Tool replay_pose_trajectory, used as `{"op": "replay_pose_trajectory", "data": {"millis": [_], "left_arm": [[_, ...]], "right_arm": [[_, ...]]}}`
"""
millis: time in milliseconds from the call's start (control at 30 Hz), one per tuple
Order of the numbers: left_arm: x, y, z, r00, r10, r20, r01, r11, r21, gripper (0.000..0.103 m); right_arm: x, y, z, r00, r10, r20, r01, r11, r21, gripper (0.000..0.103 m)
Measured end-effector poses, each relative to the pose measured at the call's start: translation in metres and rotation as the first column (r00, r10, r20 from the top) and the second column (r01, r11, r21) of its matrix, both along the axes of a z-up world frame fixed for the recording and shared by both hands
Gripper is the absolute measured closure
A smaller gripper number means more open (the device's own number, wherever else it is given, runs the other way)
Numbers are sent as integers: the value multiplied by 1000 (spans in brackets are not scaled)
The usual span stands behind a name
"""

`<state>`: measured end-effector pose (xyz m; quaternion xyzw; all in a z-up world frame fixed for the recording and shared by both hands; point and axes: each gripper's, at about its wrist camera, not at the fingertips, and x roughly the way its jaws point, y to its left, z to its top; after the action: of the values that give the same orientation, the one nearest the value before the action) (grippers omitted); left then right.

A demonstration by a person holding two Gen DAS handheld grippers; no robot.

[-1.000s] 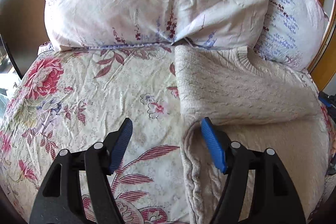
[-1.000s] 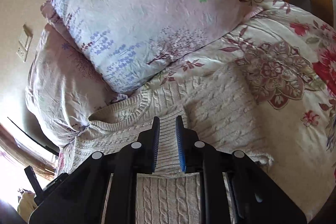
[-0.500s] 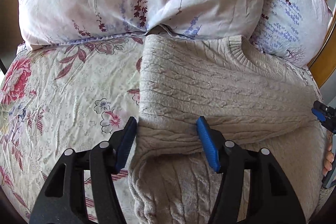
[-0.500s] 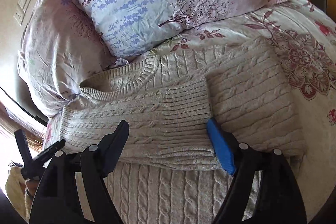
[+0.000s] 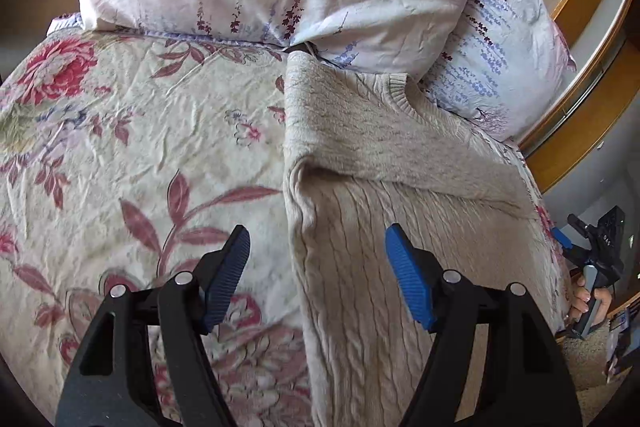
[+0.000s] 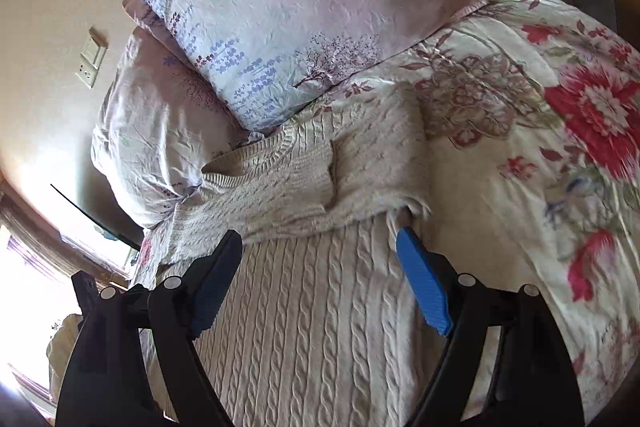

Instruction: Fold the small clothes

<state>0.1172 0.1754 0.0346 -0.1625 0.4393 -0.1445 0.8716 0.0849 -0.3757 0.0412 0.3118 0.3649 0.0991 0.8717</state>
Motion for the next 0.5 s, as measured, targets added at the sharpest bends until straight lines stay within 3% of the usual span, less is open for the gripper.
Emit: {"op": "replay_pose_trajectory", "data": {"millis": [67, 300, 400, 500], "left_arm": [[-16, 7, -2, 1000, -7, -18, 6, 999, -42, 40], [-58, 9, -16, 998, -29, -61, 20, 989, -146, 54], [-75, 4, -19, 998, -40, -56, 30, 985, -168, 59], [-92, -1, -24, 996, -62, -61, 48, 975, -217, 65]], "right_arm": [[-19, -8, -10, 1000, 8, -29, -7, 999, 35, 23], [-65, -18, -40, 996, -8, -94, 19, 993, 113, 47], [-77, -17, -46, 996, 8, -83, 3, 991, 135, 60], [-87, -12, -50, 995, 64, -70, -50, 981, 190, 66]]}}
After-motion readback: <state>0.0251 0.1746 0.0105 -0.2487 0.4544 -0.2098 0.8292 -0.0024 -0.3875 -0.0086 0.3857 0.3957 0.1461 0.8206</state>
